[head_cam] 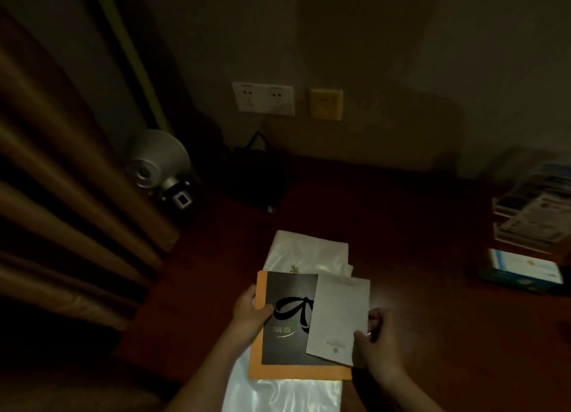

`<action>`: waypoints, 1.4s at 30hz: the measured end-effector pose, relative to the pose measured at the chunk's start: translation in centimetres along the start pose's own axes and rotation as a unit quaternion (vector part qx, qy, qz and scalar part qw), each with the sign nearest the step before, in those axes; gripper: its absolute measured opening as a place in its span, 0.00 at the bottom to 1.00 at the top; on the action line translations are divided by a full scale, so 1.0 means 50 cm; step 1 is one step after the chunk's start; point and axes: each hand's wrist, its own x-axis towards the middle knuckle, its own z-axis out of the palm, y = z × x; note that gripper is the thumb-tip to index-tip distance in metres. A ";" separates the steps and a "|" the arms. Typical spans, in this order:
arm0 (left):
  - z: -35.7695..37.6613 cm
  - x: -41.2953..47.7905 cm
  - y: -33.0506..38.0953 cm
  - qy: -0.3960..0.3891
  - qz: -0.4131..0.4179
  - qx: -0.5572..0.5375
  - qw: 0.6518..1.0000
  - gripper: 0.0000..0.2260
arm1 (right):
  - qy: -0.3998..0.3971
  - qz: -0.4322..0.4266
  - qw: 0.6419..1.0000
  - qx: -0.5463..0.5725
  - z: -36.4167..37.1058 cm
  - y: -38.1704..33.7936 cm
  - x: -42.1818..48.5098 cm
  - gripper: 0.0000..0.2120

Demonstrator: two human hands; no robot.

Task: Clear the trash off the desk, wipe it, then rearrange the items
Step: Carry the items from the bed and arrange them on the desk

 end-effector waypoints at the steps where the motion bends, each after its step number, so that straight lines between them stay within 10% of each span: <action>1: -0.031 0.011 0.000 -0.004 -0.001 0.004 1.000 0.12 | -0.002 0.003 1.000 0.000 0.030 -0.008 -0.004 0.18; 16: -0.322 0.147 -0.020 0.062 0.035 0.062 0.996 0.10 | 0.008 -0.001 0.998 -0.057 0.359 -0.156 -0.032 0.21; 26: -0.375 0.160 -0.032 0.045 0.003 -0.013 0.999 0.07 | -0.011 0.171 0.985 -0.018 0.461 -0.138 -0.070 0.20; 38: -0.351 0.185 -0.029 -0.023 0.027 0.325 0.945 0.19 | 0.060 0.208 0.976 0.026 0.492 -0.104 -0.109 0.20; 42: -0.365 0.184 -0.028 -0.011 0.006 0.177 0.984 0.18 | 0.064 0.217 0.971 0.082 0.478 -0.124 -0.120 0.19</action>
